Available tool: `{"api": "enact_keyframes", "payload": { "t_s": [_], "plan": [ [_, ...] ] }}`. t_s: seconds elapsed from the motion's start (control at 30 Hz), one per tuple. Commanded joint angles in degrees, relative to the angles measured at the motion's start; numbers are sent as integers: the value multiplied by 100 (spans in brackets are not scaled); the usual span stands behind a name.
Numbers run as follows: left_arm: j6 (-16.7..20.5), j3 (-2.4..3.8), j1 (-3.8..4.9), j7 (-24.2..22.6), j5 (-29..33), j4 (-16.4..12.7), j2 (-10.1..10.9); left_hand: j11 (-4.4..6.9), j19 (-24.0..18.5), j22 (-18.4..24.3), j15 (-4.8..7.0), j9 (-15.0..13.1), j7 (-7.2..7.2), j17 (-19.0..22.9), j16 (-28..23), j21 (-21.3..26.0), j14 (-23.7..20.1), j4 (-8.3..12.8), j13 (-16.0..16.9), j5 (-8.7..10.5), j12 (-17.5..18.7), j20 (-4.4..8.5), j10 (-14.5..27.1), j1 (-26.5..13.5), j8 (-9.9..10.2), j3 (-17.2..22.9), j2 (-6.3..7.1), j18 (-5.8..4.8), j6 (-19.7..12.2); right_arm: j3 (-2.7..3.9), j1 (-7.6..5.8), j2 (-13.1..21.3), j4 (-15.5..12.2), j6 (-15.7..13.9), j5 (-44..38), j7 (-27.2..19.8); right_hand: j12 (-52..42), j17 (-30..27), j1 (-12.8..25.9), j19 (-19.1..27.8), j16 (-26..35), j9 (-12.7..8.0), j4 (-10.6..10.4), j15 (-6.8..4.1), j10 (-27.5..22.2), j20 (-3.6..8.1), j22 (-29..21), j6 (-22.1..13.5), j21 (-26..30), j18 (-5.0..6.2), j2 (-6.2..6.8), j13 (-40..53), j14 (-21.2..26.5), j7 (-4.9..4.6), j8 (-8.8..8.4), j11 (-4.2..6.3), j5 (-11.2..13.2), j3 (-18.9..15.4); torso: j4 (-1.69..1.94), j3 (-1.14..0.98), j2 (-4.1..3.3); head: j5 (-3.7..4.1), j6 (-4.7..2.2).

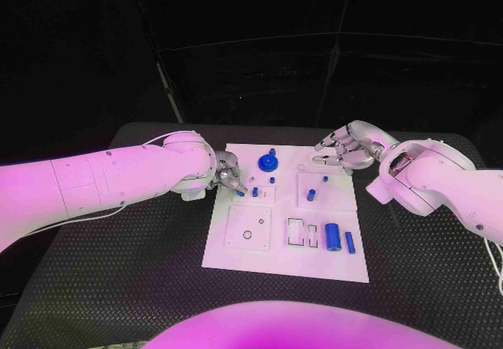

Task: Assemble the parts on the task board

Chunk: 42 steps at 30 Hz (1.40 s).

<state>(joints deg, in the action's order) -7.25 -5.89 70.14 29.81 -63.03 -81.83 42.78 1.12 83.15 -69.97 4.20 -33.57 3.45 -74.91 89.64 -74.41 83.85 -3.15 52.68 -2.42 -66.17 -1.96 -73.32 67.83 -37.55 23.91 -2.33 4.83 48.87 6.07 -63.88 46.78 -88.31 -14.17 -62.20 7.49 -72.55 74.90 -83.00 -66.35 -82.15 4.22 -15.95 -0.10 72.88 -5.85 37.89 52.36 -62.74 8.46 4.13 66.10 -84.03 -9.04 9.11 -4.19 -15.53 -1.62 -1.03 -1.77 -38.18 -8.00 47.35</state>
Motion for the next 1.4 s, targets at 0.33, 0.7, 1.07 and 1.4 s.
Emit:
{"api": "enact_keyframes", "payload": {
  "t_s": [0.33, 0.7, 1.07, 1.4],
  "plan": [
    [-279, -23, -15, 59, -28, 59, -88, 25, 0, -17, 49, -35, -65, -1509, 36, 12, 615, 406, 15, -28, -13, 45, -58, -82, -91, 516, 18, -44, 22, 3, -9, 0, -17, 31, 12, -56, 7, 4, 55, -1, 39, -6, -17, -32, -12, 17, -6, 19, 19, 63, -16, -6, -256, 6, 22, 16, -23, -26, -2, -7, 2, 8, 5],
    [-380, -57, -13, 60, -26, 126, -157, 58, 28, -89, 73, -79, -107, -1509, 36, -39, 615, 378, 46, -27, -39, 61, -99, -221, -184, 574, 74, -58, 110, 3, -10, 13, -23, 29, 12, -53, 7, 4, 55, -1, 39, -6, -17, -32, -12, 17, -6, 19, 19, 63, -16, -6, -256, 6, 22, 16, -23, -26, 0, -4, 0, 25, -1],
    [-412, -77, -12, 64, -26, 196, -195, 81, 39, -116, 94, -124, -135, -1509, 36, -55, 615, 333, 51, -27, -48, 80, -127, -358, -270, 559, 123, -63, 162, 3, -10, 17, -29, 22, 12, -51, 3, 2, 58, -3, 43, -6, -18, -32, -11, 17, -13, 19, 26, 63, -24, -4, -256, 7, 29, 17, -30, -28, 4, -3, 0, 33, -1],
    [-420, -80, -12, 65, -27, 251, -222, 105, 62, -175, 115, -186, -166, -1509, 36, -93, 615, 173, 17, -26, -39, 102, -147, -648, -387, 314, 246, -75, 206, 3, -11, 28, -37, 13, 12, -48, 5, 1, 61, -2, 43, -6, -19, -32, -14, 18, -16, 19, 29, 64, -23, -8, -256, 7, 30, 17, -29, -30, 0, -4, -1, 38, 5]
  ]
}}
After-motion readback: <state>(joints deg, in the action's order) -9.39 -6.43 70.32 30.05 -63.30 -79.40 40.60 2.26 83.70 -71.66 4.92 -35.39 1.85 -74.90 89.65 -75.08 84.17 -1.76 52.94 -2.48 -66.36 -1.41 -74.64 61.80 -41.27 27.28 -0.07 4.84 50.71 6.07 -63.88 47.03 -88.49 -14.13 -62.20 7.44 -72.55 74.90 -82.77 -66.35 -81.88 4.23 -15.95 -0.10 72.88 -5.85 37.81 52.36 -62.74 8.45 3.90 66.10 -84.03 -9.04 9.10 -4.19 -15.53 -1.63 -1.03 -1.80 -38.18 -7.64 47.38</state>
